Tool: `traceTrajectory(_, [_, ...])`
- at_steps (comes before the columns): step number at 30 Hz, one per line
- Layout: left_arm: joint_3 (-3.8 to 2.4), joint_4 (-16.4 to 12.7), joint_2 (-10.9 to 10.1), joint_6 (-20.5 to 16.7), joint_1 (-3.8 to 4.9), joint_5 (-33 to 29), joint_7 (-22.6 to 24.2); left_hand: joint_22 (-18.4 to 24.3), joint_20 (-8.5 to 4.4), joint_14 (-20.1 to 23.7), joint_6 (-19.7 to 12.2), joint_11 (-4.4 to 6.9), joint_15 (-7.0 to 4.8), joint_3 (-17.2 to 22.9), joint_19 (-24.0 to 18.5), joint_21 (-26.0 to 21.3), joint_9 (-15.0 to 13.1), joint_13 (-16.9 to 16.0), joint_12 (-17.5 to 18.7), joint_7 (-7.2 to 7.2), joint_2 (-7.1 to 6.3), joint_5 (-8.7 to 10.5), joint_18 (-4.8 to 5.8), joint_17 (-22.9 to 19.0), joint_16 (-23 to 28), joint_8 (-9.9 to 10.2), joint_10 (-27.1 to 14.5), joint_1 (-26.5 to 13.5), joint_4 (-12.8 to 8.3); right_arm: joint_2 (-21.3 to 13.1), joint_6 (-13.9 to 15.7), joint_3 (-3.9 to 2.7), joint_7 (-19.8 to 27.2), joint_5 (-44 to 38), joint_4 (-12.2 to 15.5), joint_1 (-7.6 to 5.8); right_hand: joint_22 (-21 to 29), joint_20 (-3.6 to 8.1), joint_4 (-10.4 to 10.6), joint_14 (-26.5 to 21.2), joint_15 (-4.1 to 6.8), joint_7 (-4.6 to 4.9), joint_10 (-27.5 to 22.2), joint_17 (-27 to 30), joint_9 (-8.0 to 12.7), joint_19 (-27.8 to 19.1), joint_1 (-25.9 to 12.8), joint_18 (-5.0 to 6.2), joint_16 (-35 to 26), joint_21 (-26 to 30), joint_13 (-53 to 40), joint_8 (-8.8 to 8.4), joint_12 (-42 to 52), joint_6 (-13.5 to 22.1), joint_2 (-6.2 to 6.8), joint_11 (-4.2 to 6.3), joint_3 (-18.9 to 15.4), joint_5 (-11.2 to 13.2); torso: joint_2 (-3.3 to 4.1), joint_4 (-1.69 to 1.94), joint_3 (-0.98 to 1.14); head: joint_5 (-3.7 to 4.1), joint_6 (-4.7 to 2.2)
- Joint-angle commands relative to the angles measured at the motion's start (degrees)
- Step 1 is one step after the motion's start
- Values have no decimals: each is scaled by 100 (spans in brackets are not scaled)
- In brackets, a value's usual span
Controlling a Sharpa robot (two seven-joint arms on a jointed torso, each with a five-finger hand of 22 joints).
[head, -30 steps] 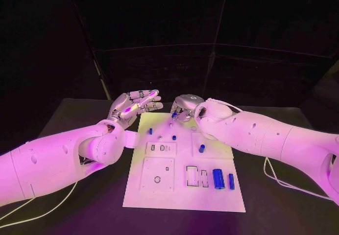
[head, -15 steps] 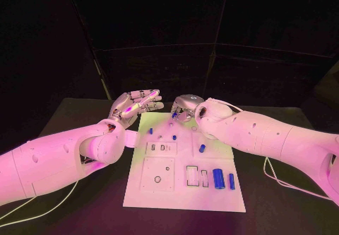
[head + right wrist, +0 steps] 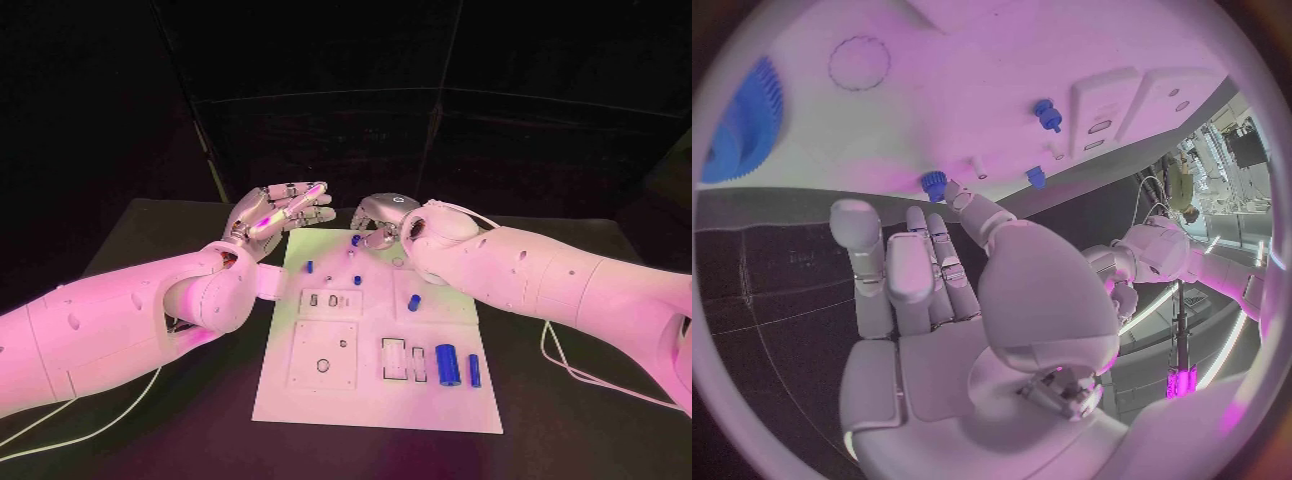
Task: Assemble the parts on the task board
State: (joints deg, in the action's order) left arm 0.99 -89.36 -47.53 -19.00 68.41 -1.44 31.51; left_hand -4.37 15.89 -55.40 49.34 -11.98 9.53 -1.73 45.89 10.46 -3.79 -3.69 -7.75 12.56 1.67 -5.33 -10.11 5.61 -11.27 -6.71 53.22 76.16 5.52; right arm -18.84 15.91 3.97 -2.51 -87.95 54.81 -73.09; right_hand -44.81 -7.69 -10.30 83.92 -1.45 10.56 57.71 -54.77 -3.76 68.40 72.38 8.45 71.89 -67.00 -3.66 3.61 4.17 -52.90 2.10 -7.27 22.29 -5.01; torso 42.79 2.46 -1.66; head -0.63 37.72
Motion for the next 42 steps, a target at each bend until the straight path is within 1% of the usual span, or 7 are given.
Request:
traceTrajectory(1, [-6,1,-6,-29,12,19,14,10,14,-29,-31,-7,9,2,42,-17,8,8,29,251,73,-4,-35,-8,38,28,-21,22,-49,-126,127,-4,35,112,150,-12,10,-11,23,-5,-45,21,47,24,-9,-31,46,-4,-32,26,-7,19,51,-10,5,7,-47,13,-6,-11,15,-3,-20])
traceTrajectory(10, [-5,62,-76,161,30,19,35,15,14,-33,-35,-4,9,-23,56,-22,7,5,34,243,66,-5,-38,-12,45,34,-20,26,-78,-1182,735,-5,-204,1004,1188,-22,-433,68,342,104,83,-29,1051,-327,-36,251,-89,-78,216,-257,-162,114,598,-319,-9,185,-68,-574,-32,-52,-5,67,-124])
traceTrajectory(14, [-5,121,-98,231,40,19,41,14,6,-69,-16,20,-8,-60,117,-11,3,1,25,207,71,-20,-46,-12,45,31,14,15,-112,-1579,572,-64,-474,1199,1563,-23,-715,226,604,160,256,-210,1920,-575,-44,421,-355,-129,378,-427,-601,171,1301,-408,179,410,-355,-643,-49,-110,19,50,-148])
traceTrajectory(17, [-5,151,-99,235,44,19,27,13,1,-87,-8,26,-15,-65,145,-5,2,1,25,201,89,-21,-48,-12,44,29,22,17,-125,-1815,378,-113,-703,1275,1732,-24,-986,321,765,209,331,-269,1977,-827,-29,570,-427,-185,535,-584,-1047,163,1770,-374,288,478,-524,-760,-62,-142,29,39,-139])
traceTrajectory(21, [-5,201,-74,220,48,18,-1,13,-4,-107,-1,30,-22,-67,169,-1,2,2,25,199,108,-22,-49,-11,41,28,29,21,-136,-1973,172,-140,-912,1398,1764,-25,-1175,292,1086,219,295,-209,1477,-1031,-18,638,-427,-229,677,-696,-2091,58,2705,-13,428,421,-921,-942,-61,-115,27,92,-162])
traceTrajectory(27, [-4,243,-58,203,50,-60,15,19,-11,-121,-16,26,-23,-137,213,-4,6,6,43,202,85,-16,-45,-17,59,44,15,-37,-142,-1950,25,-151,-1087,1580,1634,-25,-1272,206,1405,234,177,-85,1038,-1220,-8,640,-172,-228,807,-763,-3255,31,3688,506,408,307,-1428,-925,-51,-109,31,114,-149])
traceTrajectory(42, [-4,305,43,200,51,-113,6,22,-12,-118,-21,25,-21,-161,227,-7,6,7,52,202,85,-17,-44,-21,70,49,4,-59,-141,-1735,-442,-150,-1353,906,1431,-17,-1825,121,1882,376,102,-36,1859,-2272,-24,821,430,-319,1336,-1114,-6427,149,6593,501,223,229,-2208,-999,-62,-125,36,147,-137])
